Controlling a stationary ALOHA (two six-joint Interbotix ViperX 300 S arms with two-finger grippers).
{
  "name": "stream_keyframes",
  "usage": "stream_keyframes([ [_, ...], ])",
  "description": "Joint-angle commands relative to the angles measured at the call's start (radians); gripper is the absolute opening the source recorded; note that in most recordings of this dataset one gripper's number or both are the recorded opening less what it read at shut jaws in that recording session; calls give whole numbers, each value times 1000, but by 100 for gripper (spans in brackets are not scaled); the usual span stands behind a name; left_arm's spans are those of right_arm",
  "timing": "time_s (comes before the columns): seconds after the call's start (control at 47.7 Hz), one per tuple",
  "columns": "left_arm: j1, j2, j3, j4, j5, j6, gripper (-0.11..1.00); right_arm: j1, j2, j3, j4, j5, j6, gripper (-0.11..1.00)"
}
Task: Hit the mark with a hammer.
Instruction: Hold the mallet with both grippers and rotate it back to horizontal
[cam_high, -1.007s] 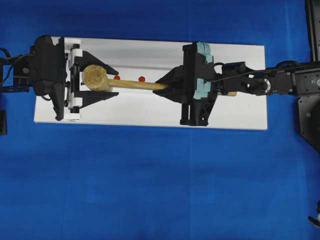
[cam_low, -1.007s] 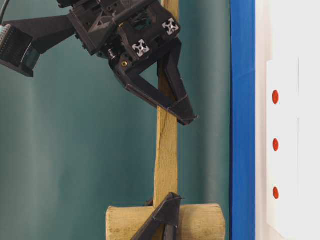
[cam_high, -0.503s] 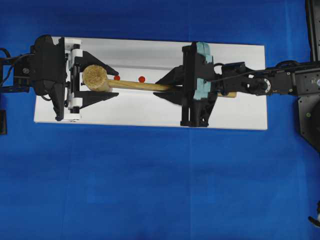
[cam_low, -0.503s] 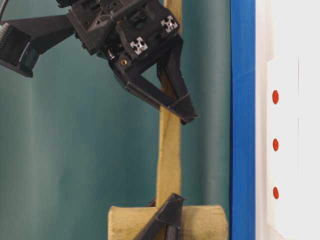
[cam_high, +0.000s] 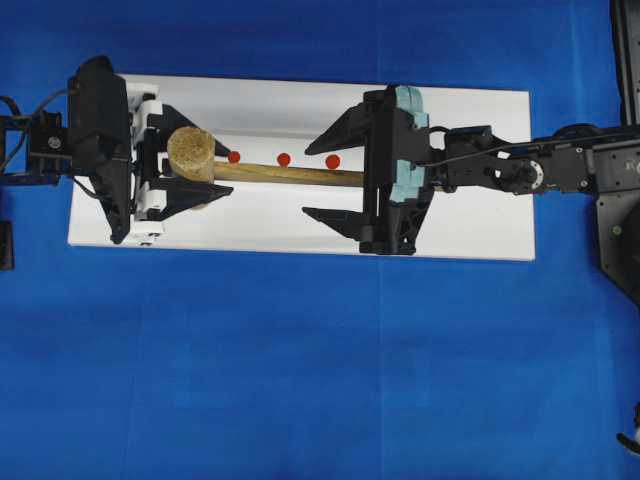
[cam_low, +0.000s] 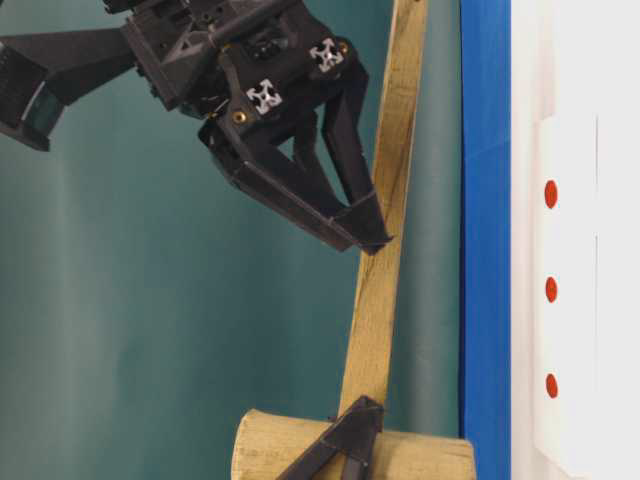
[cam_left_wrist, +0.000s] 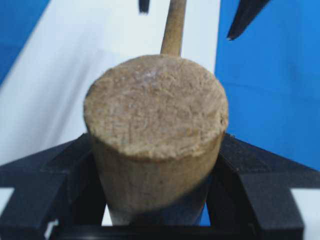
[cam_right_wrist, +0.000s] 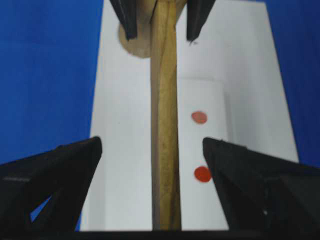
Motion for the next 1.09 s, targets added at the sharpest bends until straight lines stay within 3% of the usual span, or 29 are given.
stream_keyframes([
  [0.0, -17, -32, -23, -2, 6, -92, 45, 3, -28, -20, -17, -21, -5, 90],
  [0.336, -67, -58, -25, -2, 14, -695, 45, 2, -28, -17, -32, -38, -72, 90],
  [0.461, -67, -64, -20, 3, 17, -839, 45, 3, -23, -17, -34, -35, -77, 90],
  [0.629, -66, -83, -18, 3, 6, -922, 45, 2, -11, -17, -41, -34, -81, 90],
  [0.965, -77, -89, -34, 2, 3, -966, 45, 5, 29, -26, -81, -38, -81, 89],
  [1.069, -86, -89, -34, 2, 0, -976, 45, 5, 41, -29, -95, -46, -81, 82],
])
